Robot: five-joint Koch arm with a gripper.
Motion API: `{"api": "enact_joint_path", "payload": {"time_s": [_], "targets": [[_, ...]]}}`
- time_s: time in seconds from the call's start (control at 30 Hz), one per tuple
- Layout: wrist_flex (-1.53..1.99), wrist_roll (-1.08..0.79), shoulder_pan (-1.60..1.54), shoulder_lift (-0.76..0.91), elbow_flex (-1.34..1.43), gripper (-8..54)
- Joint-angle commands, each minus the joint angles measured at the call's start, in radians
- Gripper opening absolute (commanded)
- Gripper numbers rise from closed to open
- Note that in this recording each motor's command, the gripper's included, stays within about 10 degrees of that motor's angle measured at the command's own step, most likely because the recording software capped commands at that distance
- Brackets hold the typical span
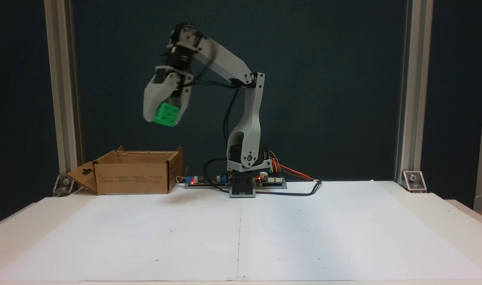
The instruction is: Grasp a green dice and put it in the bin.
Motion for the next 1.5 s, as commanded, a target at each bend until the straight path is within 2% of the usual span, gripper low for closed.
{"api": "enact_joint_path", "payload": {"time_s": [0.0, 0.17, 0.33, 0.73, 0.87, 0.9, 0.93, 0.97, 1.1, 1.23, 1.47], "targets": [[0.055, -0.129, 0.161, -0.014, -0.066, 11.4], [-0.107, -0.175, 0.517, -0.084, -0.077, 11.4], [-0.262, -0.219, 0.713, -0.189, -0.075, 11.4], [-0.42, -0.282, 0.778, -0.52, -0.072, 11.4], [-0.469, -0.282, 0.779, -0.565, -0.072, 11.4], [-0.479, -0.282, 0.784, -0.565, -0.072, 16.8], [-0.477, -0.281, 0.784, -0.569, -0.072, 24.7], [-0.469, -0.279, 0.784, -0.574, -0.071, 29.4], [-0.471, -0.253, 0.801, -0.574, -0.071, 43.4], [-0.472, -0.135, 0.775, -0.471, -0.072, 43.5], [-0.476, 0.176, 0.451, -0.129, -0.072, 43.5]]}}
